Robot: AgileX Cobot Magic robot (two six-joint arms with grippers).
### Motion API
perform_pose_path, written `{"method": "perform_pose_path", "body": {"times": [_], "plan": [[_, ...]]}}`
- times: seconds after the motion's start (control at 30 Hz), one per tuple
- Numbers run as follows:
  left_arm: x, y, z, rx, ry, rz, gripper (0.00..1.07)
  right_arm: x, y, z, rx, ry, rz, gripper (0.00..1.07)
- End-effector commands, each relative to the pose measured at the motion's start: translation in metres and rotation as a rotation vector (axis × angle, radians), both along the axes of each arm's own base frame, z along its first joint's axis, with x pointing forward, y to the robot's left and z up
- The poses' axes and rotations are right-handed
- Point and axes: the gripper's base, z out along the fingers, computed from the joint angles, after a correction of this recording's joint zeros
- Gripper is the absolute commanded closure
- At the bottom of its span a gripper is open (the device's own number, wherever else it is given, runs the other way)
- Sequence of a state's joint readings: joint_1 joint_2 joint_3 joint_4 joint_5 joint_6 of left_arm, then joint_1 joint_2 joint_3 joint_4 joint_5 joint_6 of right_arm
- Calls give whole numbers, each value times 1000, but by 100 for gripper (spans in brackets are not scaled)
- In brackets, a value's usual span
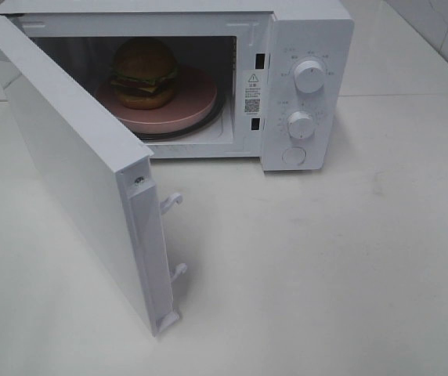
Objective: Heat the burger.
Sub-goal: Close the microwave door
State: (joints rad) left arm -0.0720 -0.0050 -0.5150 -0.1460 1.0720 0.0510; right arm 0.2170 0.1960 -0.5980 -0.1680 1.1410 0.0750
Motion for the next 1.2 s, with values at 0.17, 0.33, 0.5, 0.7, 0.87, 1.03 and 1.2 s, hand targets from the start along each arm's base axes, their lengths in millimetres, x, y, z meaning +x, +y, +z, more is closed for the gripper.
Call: {"method": "perform_pose_path", "body": {"times": [0.17, 0.33, 0.5, 0.7, 0.87, 1.03, 1.2], "plan": [[-3, 0, 1, -7, -24, -4, 7, -7, 4, -17, 84, -164, -48, 36], [-3, 0, 1, -7, -24, -4, 7, -12, 5, -18, 86, -203, -59, 36], [-3, 0, 1, -7, -24, -4, 7, -21, 4, -18, 94, -261, -64, 36], [-3, 0, 1, -7, -24, -4, 7, -21, 4, -18, 93, -260, -62, 36], [-3, 0, 1, -7, -24, -4, 7, -21, 4, -18, 93, -260, -62, 36], [-3, 0, 1, -7, -24, -4, 7, -21, 4, -18, 91, -260, -60, 36], [-3, 0, 1, -7, -24, -4, 7, -21, 4, -18, 91, -260, -60, 36]]}}
